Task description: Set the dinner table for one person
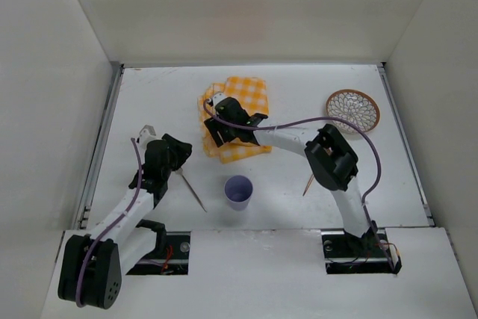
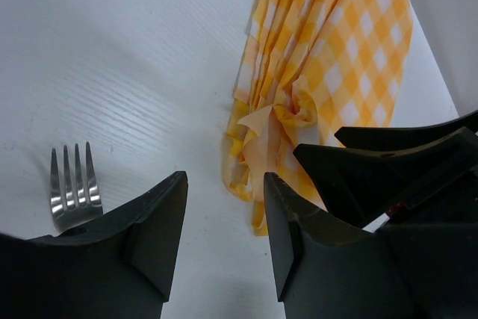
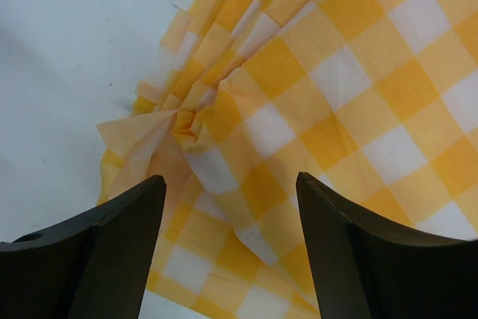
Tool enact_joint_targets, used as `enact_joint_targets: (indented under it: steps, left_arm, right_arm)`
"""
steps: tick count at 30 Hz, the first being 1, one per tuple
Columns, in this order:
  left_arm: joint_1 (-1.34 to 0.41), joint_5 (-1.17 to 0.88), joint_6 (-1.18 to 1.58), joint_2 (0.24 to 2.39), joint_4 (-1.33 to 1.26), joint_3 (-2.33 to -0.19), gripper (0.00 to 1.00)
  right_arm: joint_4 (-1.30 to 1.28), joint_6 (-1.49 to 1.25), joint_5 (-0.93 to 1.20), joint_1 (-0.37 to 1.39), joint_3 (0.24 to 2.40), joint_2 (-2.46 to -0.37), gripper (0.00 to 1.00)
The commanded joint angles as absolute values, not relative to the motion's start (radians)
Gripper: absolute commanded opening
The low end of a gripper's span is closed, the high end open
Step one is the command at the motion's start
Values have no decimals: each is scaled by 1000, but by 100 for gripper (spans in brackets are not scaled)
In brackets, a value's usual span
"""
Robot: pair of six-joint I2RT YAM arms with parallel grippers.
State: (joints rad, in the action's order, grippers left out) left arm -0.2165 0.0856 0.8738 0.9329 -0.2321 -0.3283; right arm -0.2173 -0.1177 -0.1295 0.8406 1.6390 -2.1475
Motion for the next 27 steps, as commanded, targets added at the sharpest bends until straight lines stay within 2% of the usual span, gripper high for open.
enact_joint_targets:
  steps: [1, 7, 10, 12, 17, 19, 23, 27]
  left_arm:
    - [-209, 45, 867, 936, -227, -321, 43]
    - [-214, 41, 861, 962, -230, -322, 43]
    - [-215, 35, 859, 966, -222, -322, 44]
    - [-222, 35, 857, 968, -227, -319, 45]
    - [-242, 18, 854, 994, -213, -334, 47]
    - [-254, 18, 853, 1005, -215, -336, 49]
    - [-301, 11, 853, 1054, -213, -371, 51]
    - [-349, 6, 853, 1143, -241, -411, 53]
  right_arm:
    - [-294, -71, -170, 858, 1718, -2177, 77]
    - [-351, -80, -189, 858, 1808, -2243, 76]
    - [-367, -74, -189, 858, 1838, -2263, 70]
    - [-367, -80, -195, 858, 1839, -2264, 63]
    - [-374, -100, -199, 858, 1852, -2261, 30]
    - [-356, -133, -209, 858, 1830, -2240, 22]
    - [-260, -199, -210, 854, 1749, -2156, 13]
    - [-102, -297, -174, 825, 1597, -2027, 13]
